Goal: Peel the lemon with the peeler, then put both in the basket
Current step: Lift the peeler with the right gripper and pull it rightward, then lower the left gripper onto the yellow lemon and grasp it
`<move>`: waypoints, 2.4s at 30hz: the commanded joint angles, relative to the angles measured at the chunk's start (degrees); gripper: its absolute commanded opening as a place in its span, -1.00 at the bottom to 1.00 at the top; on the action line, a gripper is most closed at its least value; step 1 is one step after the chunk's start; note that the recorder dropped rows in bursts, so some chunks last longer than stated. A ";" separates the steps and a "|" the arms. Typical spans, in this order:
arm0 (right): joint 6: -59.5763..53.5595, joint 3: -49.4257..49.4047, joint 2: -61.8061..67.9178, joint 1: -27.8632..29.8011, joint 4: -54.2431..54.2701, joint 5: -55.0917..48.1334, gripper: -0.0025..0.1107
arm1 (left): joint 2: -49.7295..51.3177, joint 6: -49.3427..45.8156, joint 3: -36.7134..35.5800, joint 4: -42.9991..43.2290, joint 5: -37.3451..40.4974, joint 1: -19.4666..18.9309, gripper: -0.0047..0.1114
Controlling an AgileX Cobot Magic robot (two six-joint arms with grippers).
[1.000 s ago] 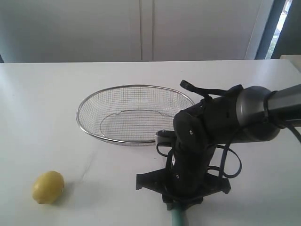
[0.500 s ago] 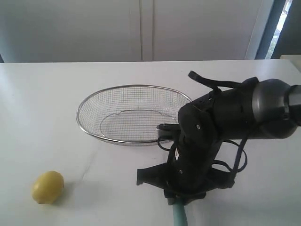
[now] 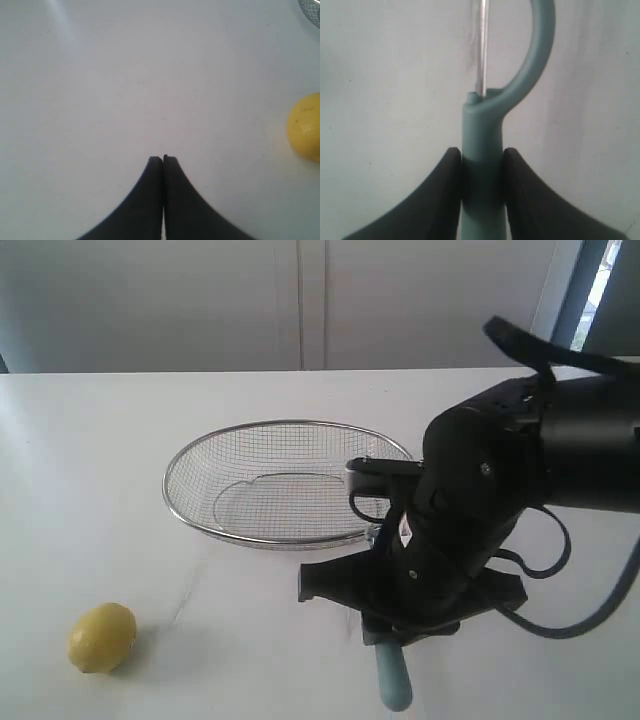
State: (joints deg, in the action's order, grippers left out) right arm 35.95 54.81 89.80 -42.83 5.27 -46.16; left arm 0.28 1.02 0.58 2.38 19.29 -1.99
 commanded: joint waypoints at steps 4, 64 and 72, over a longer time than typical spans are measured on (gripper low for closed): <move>-0.87 -0.07 -4.24 -0.12 -3.41 -2.23 -0.96 | -0.28 0.07 -0.58 -0.14 0.96 -0.17 -0.92; -7.67 -0.07 -4.34 18.39 -8.01 -6.04 -0.96 | -0.28 0.07 -0.58 -0.14 -22.87 -0.17 -0.92; -7.67 -0.07 -4.34 18.39 -8.01 -4.60 -0.96 | -0.28 0.21 -0.58 -0.14 -37.04 -0.17 -0.92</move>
State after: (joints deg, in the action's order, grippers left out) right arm 28.90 54.81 86.08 -24.95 -2.18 -51.42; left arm 0.19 1.02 0.16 2.38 -13.37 -1.99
